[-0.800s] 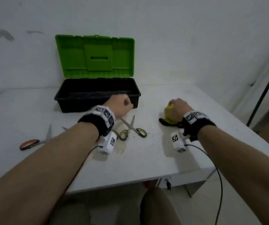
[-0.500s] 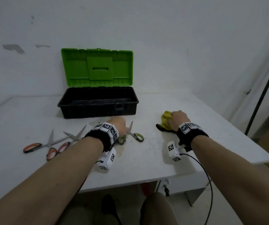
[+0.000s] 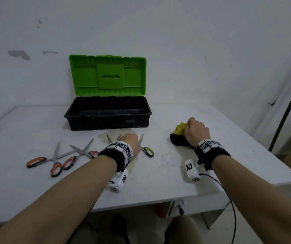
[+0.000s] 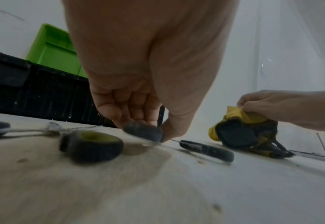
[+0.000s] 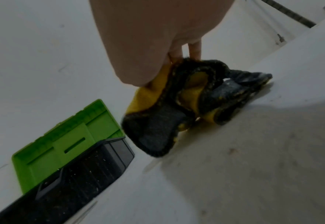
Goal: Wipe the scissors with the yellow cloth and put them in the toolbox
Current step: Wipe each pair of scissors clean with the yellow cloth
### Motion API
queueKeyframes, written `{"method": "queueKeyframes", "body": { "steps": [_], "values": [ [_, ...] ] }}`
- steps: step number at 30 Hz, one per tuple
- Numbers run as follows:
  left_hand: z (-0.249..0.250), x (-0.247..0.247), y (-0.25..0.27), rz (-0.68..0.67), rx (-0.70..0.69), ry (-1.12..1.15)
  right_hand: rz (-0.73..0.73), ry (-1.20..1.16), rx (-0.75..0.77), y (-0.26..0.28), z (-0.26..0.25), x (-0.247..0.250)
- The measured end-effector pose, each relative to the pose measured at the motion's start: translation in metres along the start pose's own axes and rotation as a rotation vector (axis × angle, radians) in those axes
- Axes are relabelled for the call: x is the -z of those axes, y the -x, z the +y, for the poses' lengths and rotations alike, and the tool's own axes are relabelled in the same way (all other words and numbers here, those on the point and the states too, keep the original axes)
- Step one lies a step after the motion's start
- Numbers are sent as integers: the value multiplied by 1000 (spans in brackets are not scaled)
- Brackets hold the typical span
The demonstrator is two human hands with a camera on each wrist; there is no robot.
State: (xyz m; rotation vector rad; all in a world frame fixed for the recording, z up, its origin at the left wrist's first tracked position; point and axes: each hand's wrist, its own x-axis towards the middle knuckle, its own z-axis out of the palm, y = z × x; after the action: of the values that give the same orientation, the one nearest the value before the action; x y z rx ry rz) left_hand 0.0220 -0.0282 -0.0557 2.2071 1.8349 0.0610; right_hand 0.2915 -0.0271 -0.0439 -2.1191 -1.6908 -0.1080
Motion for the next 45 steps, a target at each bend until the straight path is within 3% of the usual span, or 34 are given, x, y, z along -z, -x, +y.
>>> {"method": "queueKeyframes", "body": {
  "steps": [4, 8, 15, 19, 25, 29, 32, 37, 39, 45],
  "values": [
    [0, 9, -4, 21, 0, 95, 81, -331, 7, 0, -3, 10],
    [-2, 17, -6, 25, -62, 311, 57, -590, 69, 0, -9, 16],
    [-2, 20, -3, 136, -55, 707, -391, -1083, -4, 18, -29, 21],
    [-5, 16, -4, 143, -84, 815, -439, -1058, 134, 16, -24, 20],
    [-10, 11, 2, 104, -167, 915, -548, -861, 113, 14, -30, 26],
    [-12, 6, 4, 106, -177, 960, -426, -926, 169, 18, -45, 37],
    [-12, 5, 7, 90, -180, 987, -300, -843, 172, 20, -56, 39],
    [-14, -2, 9, 28, -134, 1110, -474, -928, 32, 37, -64, 32],
    [-14, -4, 11, 1, -123, 1182, -524, -977, 43, 43, -61, 29],
    [-13, -5, 16, -74, -133, 1314, -348, -906, 243, 47, -62, 26]
  ]
}}
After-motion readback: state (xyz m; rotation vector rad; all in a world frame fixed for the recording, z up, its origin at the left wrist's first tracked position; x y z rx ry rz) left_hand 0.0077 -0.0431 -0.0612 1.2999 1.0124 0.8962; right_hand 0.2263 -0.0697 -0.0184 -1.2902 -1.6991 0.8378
